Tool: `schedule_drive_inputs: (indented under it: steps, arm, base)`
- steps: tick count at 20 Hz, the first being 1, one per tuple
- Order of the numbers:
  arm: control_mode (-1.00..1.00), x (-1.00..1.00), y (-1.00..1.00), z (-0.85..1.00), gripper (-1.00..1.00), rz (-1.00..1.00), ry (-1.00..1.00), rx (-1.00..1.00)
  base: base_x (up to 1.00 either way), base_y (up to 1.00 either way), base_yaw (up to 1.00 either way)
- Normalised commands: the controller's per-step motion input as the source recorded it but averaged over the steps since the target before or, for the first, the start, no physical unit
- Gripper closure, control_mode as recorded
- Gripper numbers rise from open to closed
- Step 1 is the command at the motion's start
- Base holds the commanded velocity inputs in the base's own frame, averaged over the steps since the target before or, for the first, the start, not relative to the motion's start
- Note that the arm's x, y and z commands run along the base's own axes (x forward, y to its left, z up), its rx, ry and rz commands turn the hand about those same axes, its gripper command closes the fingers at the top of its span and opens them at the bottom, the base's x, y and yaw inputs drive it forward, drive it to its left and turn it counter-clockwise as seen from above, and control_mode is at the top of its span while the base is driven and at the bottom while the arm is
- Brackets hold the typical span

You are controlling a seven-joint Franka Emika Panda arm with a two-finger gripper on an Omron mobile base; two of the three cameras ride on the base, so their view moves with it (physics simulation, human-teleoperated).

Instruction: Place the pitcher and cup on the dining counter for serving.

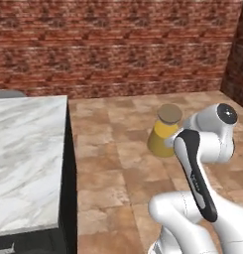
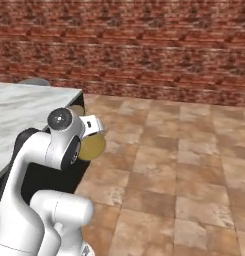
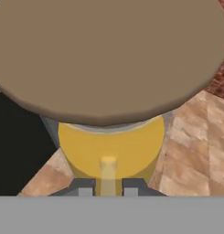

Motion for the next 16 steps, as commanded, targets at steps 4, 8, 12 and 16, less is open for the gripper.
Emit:
schedule_drive_inputs:
  steps: [4, 8, 12, 16]
  arm:
    - [1.0, 0.0, 0.0, 0.0, 1.0, 0.0, 0.0, 0.0]
    - [1.0, 0.0, 0.0, 0.0, 1.0, 0.0, 0.0, 0.0]
    - [1.0, 0.0, 0.0, 0.0, 1.0, 0.0, 0.0, 0.0]
    - [1.0, 0.0, 0.0, 0.0, 1.0, 0.0, 0.0, 0.0]
  base:
    - [1.0, -0.58, 0.54]
    - [1.0, -0.63, 0.54]
    - [0.99, -0.69, 0.52]
    - [0.75, -0.92, 0.46]
